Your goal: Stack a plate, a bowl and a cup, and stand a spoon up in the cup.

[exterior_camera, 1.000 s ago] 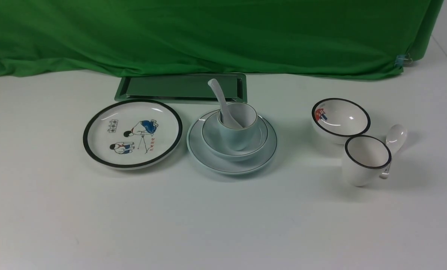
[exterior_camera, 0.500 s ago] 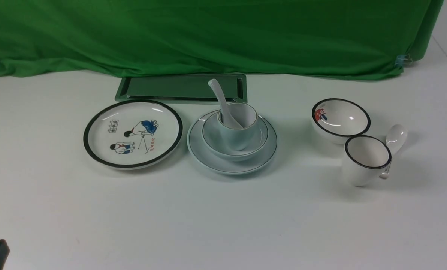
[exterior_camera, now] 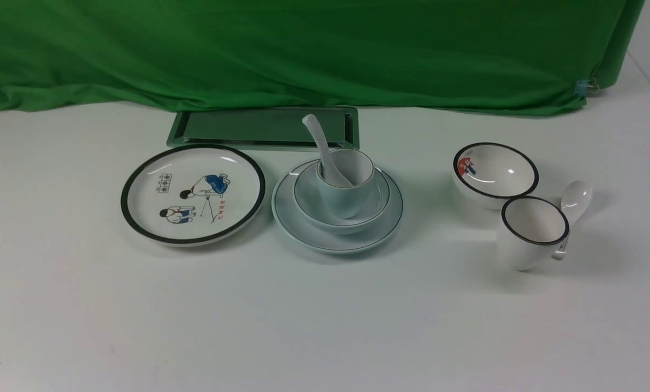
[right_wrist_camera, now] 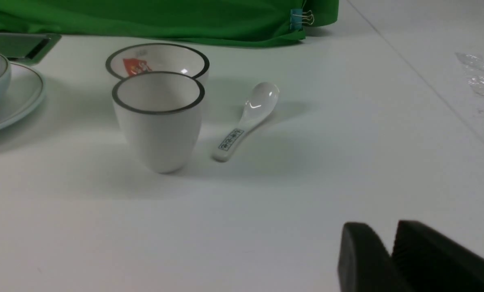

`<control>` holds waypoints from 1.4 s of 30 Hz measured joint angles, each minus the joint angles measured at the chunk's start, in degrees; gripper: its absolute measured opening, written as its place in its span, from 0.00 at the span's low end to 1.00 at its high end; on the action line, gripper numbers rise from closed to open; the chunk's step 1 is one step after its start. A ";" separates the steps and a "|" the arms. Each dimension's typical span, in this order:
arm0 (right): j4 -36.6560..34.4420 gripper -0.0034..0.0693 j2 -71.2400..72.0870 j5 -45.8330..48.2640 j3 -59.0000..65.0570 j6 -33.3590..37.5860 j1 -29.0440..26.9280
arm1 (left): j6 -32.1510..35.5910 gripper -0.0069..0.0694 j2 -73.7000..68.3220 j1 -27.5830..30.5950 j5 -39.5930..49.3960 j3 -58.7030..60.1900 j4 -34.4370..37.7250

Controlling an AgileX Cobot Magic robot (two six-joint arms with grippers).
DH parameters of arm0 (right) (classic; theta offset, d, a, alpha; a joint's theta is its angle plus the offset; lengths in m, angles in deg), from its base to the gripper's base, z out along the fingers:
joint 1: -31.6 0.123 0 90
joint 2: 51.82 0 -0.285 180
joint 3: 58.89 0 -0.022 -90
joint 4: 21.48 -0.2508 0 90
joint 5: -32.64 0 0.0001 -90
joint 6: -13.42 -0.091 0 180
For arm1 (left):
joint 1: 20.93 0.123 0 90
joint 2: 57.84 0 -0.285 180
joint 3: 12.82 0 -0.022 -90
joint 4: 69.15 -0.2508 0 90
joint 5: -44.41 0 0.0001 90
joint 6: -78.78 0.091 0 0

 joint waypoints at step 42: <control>0.00 0.38 0.00 -0.06 0.00 0.00 0.00 | 0.06 0.05 0.00 0.00 -0.28 0.00 -3.31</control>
